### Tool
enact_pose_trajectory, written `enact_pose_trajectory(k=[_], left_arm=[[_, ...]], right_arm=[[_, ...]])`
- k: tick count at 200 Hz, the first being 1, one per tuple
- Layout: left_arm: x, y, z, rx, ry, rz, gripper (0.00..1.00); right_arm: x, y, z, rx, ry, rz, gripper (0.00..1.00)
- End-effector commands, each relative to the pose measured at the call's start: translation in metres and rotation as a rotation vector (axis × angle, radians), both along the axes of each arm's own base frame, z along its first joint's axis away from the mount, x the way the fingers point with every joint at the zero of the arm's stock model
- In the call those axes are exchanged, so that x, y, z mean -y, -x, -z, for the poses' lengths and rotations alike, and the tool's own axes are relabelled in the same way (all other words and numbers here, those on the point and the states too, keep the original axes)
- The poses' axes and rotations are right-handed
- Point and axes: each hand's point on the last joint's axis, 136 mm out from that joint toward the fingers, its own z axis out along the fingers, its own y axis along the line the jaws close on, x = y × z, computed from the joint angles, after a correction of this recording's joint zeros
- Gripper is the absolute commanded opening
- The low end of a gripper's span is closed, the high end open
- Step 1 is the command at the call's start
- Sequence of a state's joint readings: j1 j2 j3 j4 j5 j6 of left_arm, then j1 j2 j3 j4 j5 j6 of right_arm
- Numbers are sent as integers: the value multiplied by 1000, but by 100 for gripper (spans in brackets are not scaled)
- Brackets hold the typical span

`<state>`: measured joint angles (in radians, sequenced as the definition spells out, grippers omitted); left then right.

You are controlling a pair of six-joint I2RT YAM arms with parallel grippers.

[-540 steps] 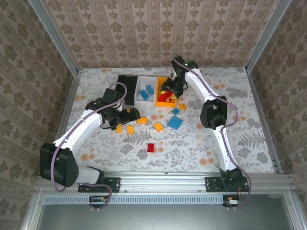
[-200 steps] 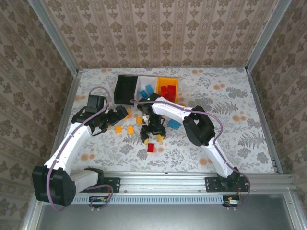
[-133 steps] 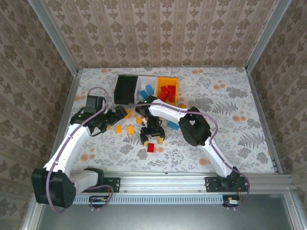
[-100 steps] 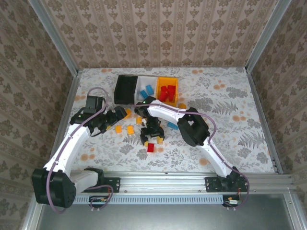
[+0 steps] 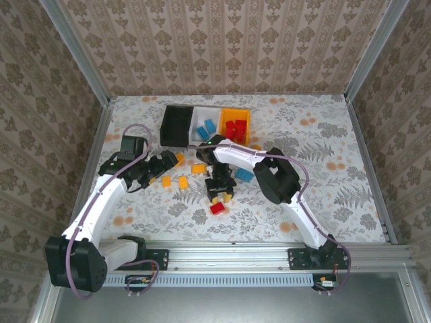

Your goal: Sort the legos into containers by color

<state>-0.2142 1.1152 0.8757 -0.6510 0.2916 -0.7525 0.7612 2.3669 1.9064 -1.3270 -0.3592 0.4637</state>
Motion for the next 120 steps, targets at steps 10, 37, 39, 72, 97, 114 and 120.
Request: enact_pose_trajectory(k=[10, 37, 39, 72, 97, 114, 120], left_arm=[[0, -2, 1, 0, 10, -8, 100], [1, -5, 2, 0, 19, -14, 100], [1, -5, 2, -1, 18, -15, 100], [2, -6, 1, -2, 27, -17, 100], [2, -4, 1, -6, 24, -12, 100], [2, -3, 0, -6, 24, -10, 100], [1, -3, 0, -5, 23, -9, 100]], right_arm=[[2, 5, -18, 7, -92, 14, 60], [-9, 24, -21, -32, -179, -48, 71], [-9, 25, -21, -34, -180, -55, 71], [-15, 34, -19, -41, -195, -105, 75], [-22, 38, -18, -35, -199, -141, 77], [-22, 43, -14, -46, -180, -170, 77], [-22, 45, -12, -48, -171, -180, 77]])
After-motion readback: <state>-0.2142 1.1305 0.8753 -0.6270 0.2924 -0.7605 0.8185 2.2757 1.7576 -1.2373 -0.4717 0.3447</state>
